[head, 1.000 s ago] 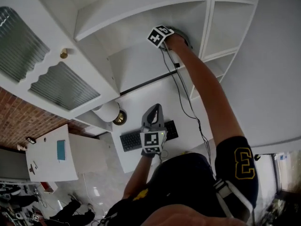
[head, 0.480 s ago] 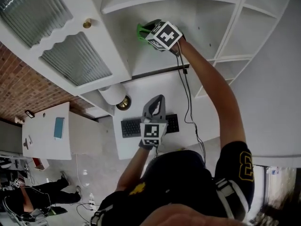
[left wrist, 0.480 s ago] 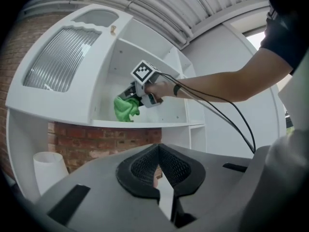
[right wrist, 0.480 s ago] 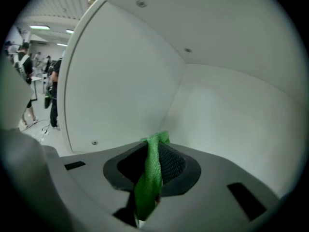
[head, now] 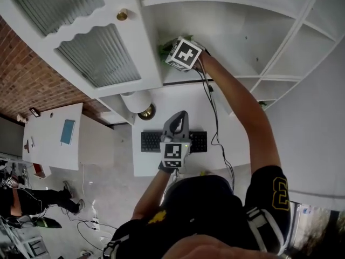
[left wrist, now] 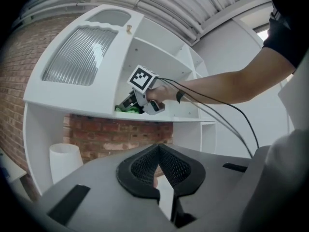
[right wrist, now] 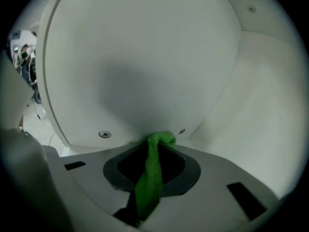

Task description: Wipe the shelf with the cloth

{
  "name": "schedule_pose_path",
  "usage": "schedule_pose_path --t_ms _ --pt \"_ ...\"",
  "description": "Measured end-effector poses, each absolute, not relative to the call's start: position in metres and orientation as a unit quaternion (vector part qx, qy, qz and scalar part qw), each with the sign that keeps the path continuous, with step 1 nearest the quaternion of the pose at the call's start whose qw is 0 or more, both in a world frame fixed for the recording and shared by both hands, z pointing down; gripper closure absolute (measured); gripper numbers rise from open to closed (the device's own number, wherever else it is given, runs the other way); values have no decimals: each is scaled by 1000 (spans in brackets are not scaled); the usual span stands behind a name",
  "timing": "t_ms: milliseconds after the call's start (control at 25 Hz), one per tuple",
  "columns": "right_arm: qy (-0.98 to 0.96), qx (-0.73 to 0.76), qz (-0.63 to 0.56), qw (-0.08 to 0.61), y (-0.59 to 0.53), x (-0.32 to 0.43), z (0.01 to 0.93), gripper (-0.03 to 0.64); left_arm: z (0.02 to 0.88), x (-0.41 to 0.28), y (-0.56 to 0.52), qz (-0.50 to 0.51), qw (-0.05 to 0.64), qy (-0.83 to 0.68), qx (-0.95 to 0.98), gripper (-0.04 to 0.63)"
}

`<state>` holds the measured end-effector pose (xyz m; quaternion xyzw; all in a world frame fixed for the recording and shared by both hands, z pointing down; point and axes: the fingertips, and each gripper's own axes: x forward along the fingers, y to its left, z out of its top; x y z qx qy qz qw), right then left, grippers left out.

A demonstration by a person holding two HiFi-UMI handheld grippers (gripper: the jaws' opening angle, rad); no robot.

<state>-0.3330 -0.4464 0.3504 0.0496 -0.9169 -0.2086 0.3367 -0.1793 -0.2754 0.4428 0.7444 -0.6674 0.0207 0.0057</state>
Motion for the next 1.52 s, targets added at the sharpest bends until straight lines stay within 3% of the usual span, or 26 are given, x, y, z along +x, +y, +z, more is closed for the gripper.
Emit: schedule_pose_path --t_ms 600,1040,1520 --pt "-916 75 -192 343 -451 -332 357 555 450 -148 -294 31 3 -631 775 577" --pt "-921 81 -160 345 -458 -331 356 555 448 -164 -298 32 2 -637 770 577" --pt "-917 117 -151 351 -484 -293 357 555 457 -157 -295 43 16 -629 776 577"
